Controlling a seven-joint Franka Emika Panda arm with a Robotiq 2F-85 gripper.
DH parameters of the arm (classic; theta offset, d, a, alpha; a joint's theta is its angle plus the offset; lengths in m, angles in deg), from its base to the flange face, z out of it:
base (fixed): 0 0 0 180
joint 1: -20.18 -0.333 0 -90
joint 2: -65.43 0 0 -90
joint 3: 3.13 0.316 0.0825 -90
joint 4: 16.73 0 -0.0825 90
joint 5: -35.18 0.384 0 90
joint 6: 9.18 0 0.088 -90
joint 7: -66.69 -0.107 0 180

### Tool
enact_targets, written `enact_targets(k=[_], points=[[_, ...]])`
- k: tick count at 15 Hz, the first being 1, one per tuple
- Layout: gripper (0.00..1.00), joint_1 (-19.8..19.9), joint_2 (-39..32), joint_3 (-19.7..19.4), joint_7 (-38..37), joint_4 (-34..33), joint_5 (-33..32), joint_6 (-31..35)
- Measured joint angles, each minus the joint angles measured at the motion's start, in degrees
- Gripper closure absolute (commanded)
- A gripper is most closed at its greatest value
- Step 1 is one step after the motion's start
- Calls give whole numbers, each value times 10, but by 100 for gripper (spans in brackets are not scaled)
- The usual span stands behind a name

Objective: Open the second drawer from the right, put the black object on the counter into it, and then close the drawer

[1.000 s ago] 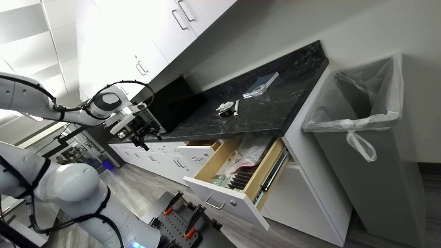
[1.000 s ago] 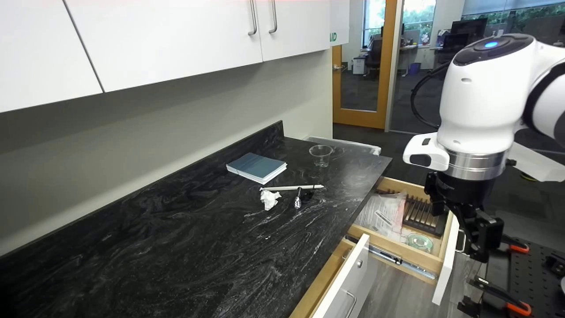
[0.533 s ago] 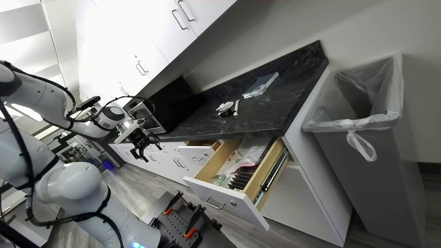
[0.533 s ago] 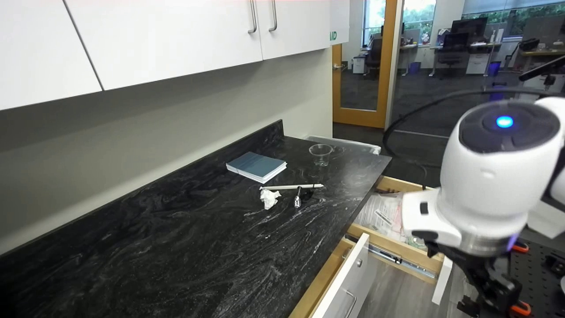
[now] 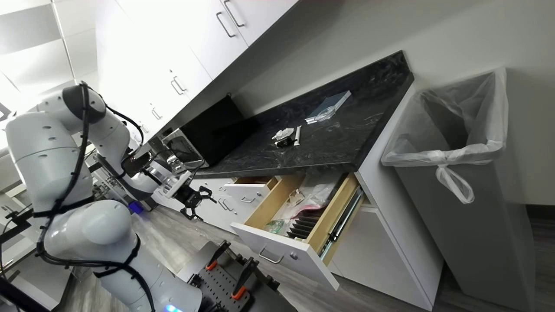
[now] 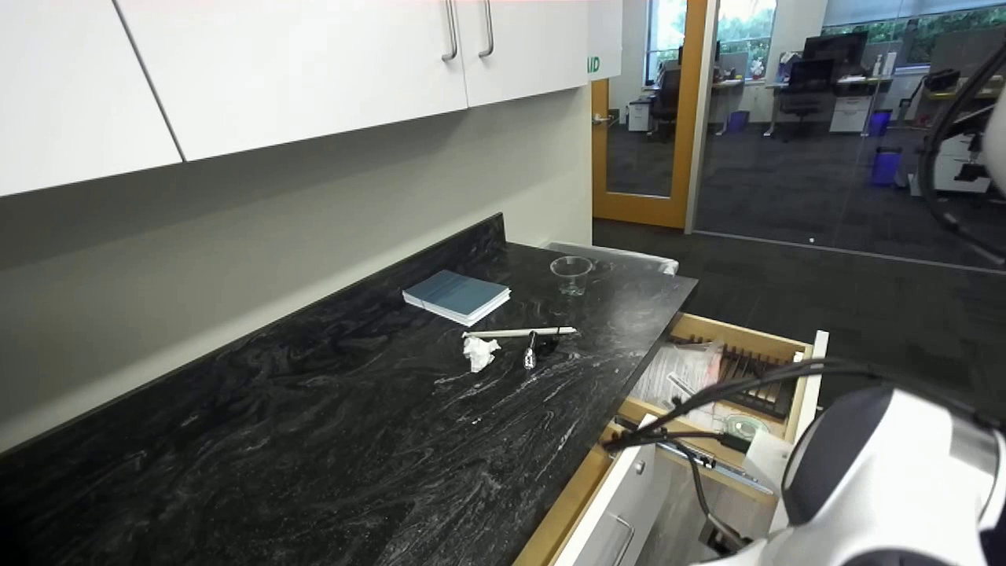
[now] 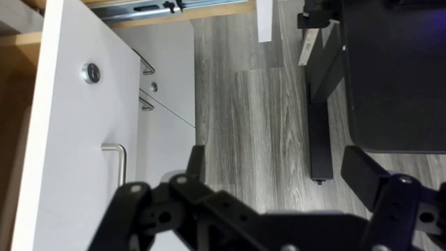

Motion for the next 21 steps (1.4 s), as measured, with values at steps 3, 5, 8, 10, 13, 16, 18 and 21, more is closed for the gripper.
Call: enact_targets(k=[3,5,8,10,13,16,18,21], points=[[0,-8,-32,-5,-6,-13,-5,0],[0,-5,-21,-5,-5,-11,-4,0],[0,-8,-16,-7,-8,-11,-8,0],[0,-25,-28,-22,-45,-12,-61,0],[0,-67,-66,-49,-157,-16,-171,2],[0,-110,-114,-68,-303,-28,-263,6],[0,-135,-142,-82,-397,-41,-313,6],[0,-162,-179,-102,-522,-58,-379,-9]])
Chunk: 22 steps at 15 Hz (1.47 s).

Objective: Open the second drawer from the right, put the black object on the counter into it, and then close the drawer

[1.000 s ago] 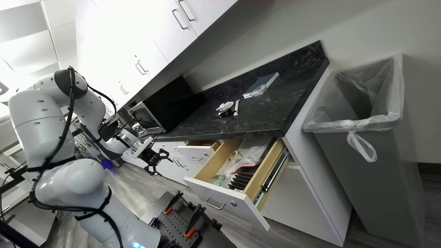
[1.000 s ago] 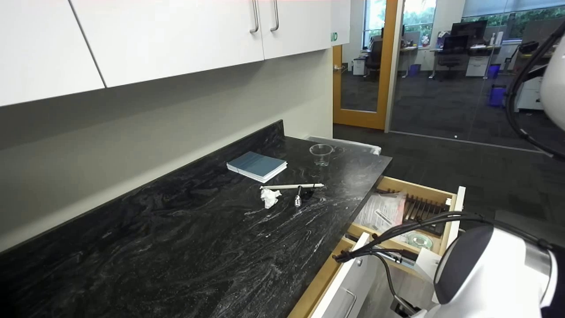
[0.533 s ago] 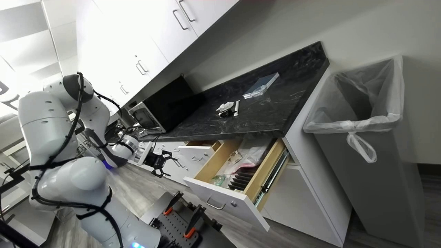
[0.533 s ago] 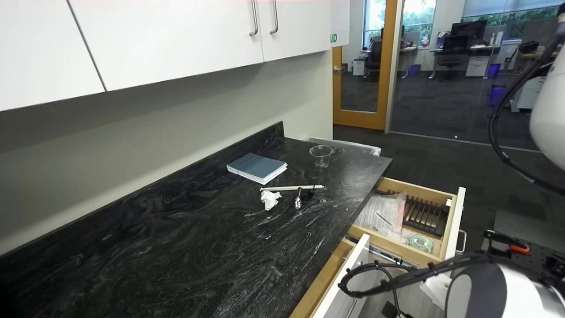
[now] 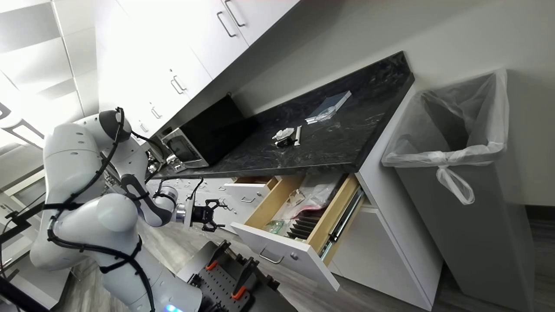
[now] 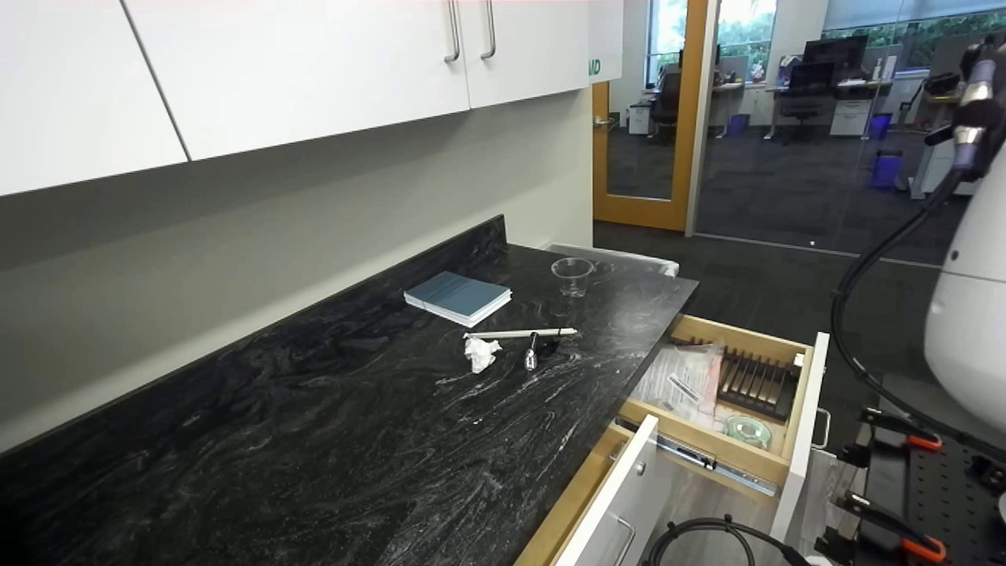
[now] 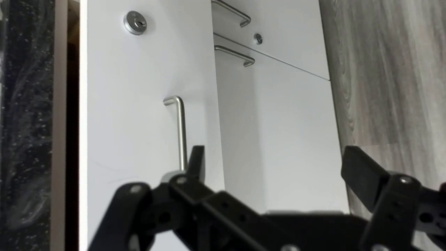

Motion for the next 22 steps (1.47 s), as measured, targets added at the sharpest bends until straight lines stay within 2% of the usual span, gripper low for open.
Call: enact_targets(k=[4,8,13,19,22], points=[[0,-21,-46,-10,-108,-34,-60,-84],[0,-46,-87,-10,-121,-78,-96,-203],[0,-50,-100,-8,-116,-89,-106,-217],[0,-47,-141,-26,-82,-86,-306,-217],[0,-39,-169,-30,-82,-91,-332,-271]])
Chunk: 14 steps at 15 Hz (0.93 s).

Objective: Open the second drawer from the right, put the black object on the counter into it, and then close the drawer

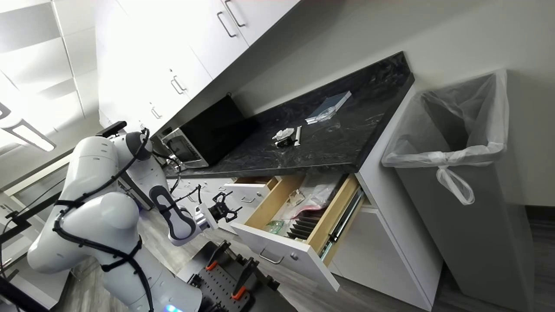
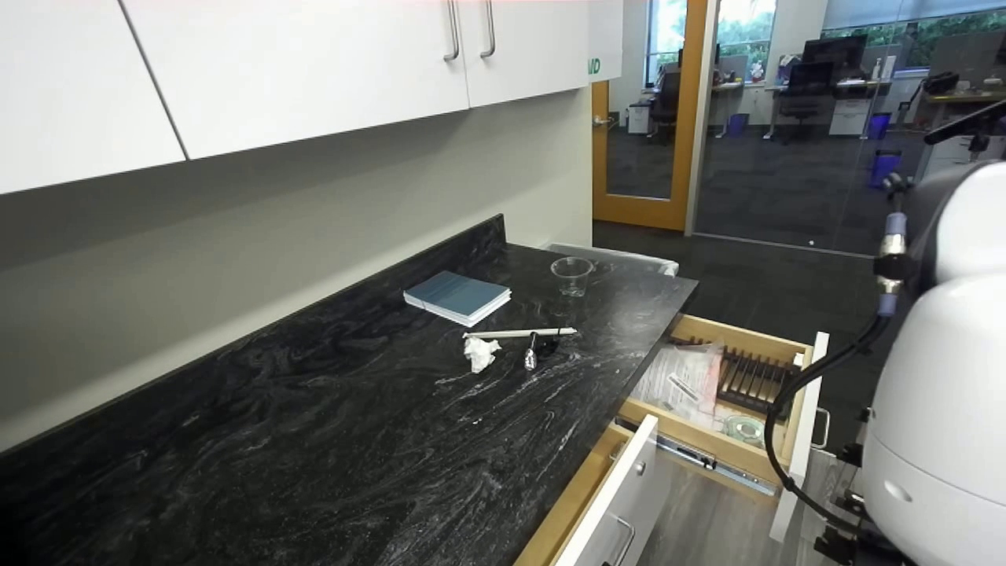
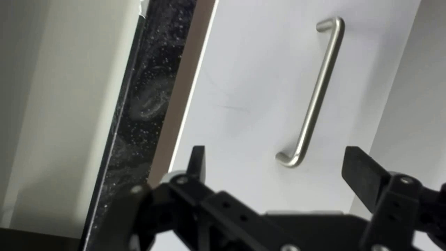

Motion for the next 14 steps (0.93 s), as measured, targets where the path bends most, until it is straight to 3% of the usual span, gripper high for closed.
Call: enact_targets(k=[6,10,14], points=[[0,7,-69,15,-3,-54,30,-124],[0,15,-98,27,-33,-92,32,-131],[0,25,-103,35,-109,-104,25,-131]])
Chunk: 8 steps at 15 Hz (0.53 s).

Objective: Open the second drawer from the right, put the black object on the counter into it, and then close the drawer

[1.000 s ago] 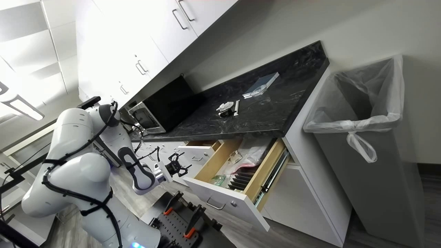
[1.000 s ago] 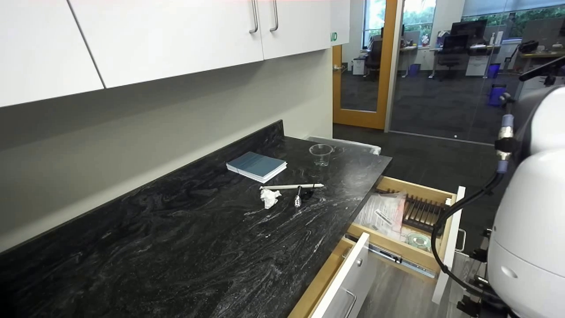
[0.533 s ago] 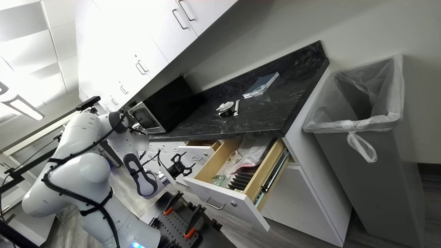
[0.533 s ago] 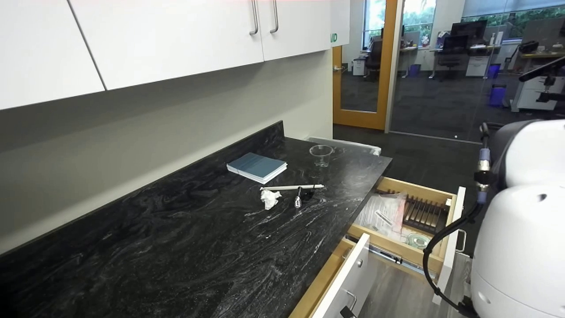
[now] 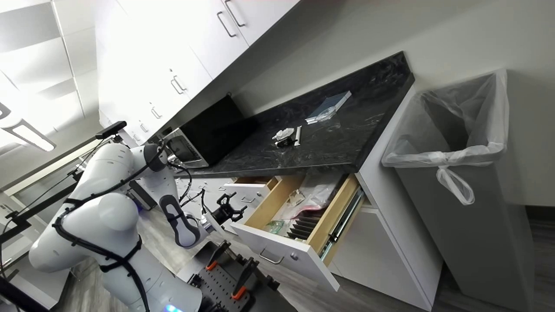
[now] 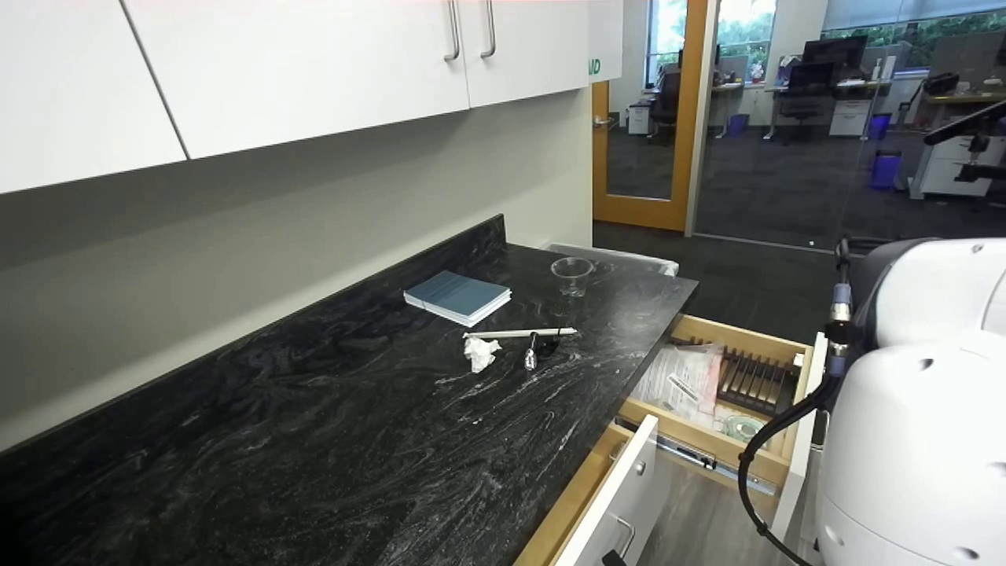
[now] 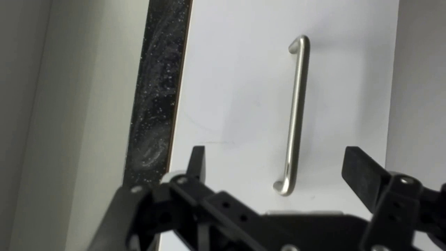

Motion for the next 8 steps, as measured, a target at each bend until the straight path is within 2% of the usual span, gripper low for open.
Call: enact_targets(k=[1,3,8], points=[[0,2,0,2,-18,-1,-1,0],[28,5,0,5,-48,-1,-3,0],[66,9,0,7,-92,-2,-9,0]])
